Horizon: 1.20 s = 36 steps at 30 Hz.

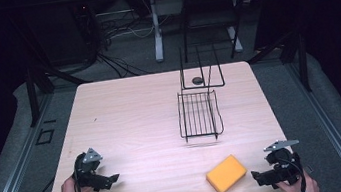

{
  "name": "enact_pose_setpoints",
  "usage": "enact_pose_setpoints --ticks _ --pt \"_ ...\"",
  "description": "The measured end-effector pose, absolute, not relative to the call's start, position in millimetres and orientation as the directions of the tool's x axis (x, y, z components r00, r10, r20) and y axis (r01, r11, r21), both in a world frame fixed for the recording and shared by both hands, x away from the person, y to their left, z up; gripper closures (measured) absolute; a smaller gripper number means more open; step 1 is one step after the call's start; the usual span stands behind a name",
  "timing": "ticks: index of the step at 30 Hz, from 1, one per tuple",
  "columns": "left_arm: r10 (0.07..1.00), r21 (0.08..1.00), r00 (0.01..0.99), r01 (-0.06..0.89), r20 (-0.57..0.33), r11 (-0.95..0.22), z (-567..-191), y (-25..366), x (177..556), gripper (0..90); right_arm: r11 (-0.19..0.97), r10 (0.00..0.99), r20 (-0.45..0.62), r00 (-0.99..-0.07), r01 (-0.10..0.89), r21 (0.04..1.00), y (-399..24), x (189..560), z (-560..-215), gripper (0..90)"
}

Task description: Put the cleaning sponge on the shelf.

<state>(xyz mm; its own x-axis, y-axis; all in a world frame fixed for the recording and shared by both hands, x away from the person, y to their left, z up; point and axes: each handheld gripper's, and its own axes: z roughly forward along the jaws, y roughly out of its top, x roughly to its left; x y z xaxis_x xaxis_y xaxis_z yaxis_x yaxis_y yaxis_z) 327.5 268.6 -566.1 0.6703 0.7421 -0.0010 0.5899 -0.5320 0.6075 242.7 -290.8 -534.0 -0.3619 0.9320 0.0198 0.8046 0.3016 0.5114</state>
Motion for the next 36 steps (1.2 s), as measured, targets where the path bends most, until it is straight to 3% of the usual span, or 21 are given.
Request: enact_pose_setpoints --ticks 25,36 --pt "0.739 0.602 0.674 0.593 -0.008 -0.535 -567 268 328 0.0 0.295 0.903 0.114 -0.414 0.792 0.534 -265 254 -527 0.5" --pt "0.738 0.601 0.675 0.593 -0.008 -0.536 -567 268 328 0.0 0.307 0.887 0.135 -0.442 0.782 0.542 -256 256 -530 29.2"
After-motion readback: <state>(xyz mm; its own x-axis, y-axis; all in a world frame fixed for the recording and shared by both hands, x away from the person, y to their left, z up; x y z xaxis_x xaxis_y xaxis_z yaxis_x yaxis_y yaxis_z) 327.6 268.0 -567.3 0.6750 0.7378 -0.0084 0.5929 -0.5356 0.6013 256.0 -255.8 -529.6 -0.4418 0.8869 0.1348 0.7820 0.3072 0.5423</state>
